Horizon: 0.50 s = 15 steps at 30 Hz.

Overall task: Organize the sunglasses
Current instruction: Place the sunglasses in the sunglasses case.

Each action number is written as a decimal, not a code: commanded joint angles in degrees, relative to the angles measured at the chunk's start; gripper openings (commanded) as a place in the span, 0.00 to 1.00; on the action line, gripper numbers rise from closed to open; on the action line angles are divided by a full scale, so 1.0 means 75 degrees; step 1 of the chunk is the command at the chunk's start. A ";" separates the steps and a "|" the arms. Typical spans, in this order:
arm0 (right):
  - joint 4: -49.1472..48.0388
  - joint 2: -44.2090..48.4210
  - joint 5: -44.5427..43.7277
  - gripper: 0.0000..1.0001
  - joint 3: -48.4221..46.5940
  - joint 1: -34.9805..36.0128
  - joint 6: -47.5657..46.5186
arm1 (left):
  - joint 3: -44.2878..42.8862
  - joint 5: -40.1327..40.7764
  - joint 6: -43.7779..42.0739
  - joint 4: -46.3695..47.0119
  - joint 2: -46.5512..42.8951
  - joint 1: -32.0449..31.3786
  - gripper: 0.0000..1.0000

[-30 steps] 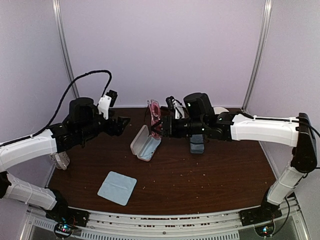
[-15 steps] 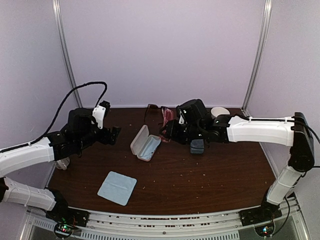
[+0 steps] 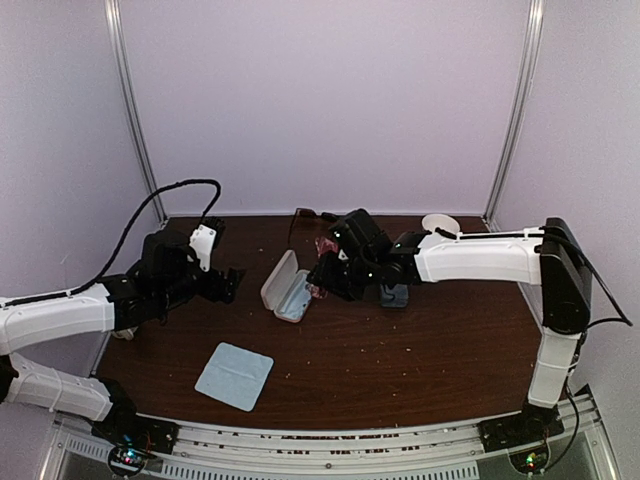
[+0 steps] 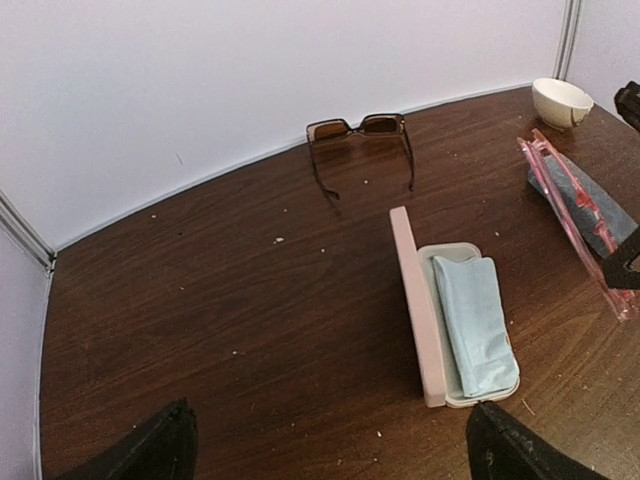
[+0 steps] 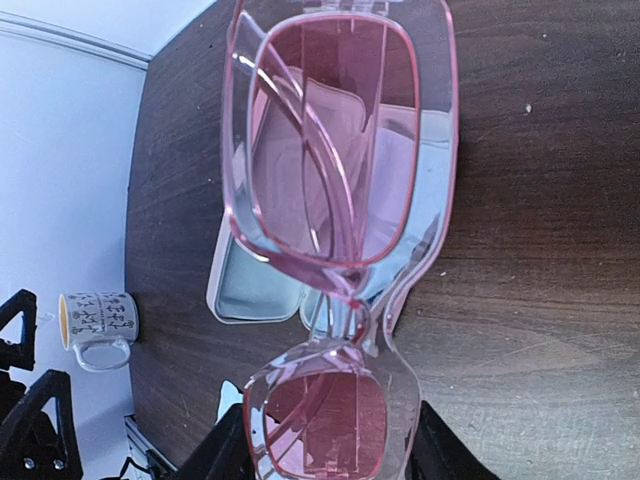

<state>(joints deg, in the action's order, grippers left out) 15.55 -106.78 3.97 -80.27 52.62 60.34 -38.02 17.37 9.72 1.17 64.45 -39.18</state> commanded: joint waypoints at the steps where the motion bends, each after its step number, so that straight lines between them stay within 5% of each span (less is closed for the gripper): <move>1: -0.0117 -0.0386 0.0159 0.36 -0.0527 0.0059 0.0654 | 0.0122 -0.0374 -0.0053 0.0664 -0.0117 0.0076 0.97; 15: -0.0558 -0.1711 0.0204 0.34 -0.1313 0.0182 0.2103 | 0.0394 -0.0550 -0.0041 0.0770 -0.0379 0.0113 0.96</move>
<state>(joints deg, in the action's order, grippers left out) 12.80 -118.34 6.61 -87.57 53.67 72.66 -35.59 13.89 9.72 3.62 62.76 -38.68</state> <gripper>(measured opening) 0.474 0.959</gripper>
